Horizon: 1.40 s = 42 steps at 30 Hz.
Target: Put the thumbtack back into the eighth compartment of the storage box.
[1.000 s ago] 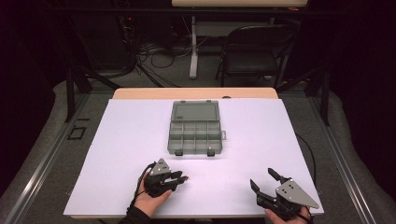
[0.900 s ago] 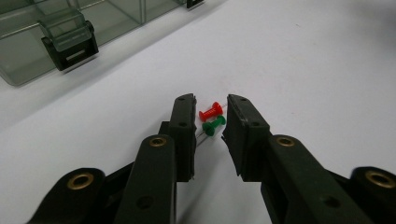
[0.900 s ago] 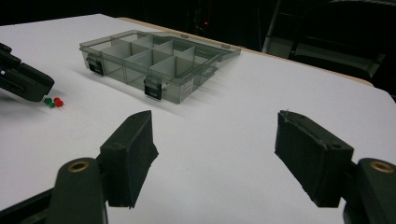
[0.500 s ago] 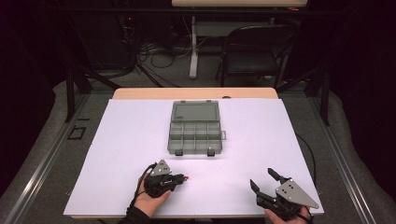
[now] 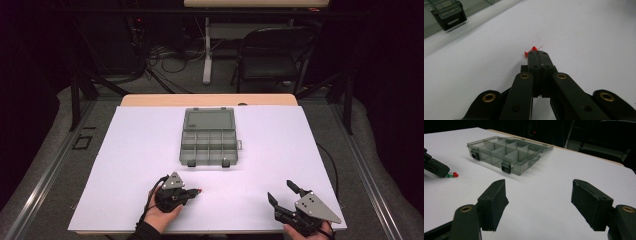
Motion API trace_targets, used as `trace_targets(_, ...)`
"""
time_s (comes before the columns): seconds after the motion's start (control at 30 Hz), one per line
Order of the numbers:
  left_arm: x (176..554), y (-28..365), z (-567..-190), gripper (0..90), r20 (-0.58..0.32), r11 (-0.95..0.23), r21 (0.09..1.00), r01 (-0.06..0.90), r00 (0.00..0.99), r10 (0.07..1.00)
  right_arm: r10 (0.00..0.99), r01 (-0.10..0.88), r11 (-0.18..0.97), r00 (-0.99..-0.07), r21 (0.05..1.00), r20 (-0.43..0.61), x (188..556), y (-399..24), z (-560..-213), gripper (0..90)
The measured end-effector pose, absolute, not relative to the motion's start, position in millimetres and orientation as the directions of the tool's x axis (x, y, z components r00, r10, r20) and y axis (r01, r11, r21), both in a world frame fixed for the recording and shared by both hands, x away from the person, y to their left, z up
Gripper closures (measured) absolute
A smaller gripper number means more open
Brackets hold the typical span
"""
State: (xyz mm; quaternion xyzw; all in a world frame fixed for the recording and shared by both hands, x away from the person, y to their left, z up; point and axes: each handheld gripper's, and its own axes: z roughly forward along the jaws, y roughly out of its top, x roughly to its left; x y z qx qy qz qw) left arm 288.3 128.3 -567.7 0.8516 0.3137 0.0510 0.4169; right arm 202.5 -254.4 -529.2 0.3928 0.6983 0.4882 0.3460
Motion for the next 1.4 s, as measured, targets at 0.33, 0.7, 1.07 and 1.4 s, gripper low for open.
trace_targets(0.33, 289.3, 131.2, -567.9, 90.0, -0.206, -0.437, 0.741, 0.510, 0.791, 0.576, 0.887, 0.213, 0.215, -0.451, 0.953, -0.099, 202.3, -254.6, -528.9, 27.5)
trace_targets(0.7, 288.9, 132.5, -558.2, 90.0, -0.240, -0.399, 0.748, 0.530, 0.777, 0.582, 0.887, 0.209, 0.214, -0.450, 0.954, -0.101, 202.4, -254.7, -529.0, 27.6)
trace_targets(1.07, 304.2, 128.8, -512.3, 90.0, -0.196, -0.371, 0.794, 0.482, 0.780, 0.595, 0.887, 0.214, 0.213, -0.452, 0.953, -0.097, 202.5, -254.7, -529.0, 27.5)
trace_targets(1.4, 322.6, 113.3, -479.6, 90.0, -0.181, -0.360, 0.812, 0.460, 0.784, 0.593, 0.888, 0.213, 0.208, -0.450, 0.955, -0.093, 202.3, -255.0, -528.9, 27.5)
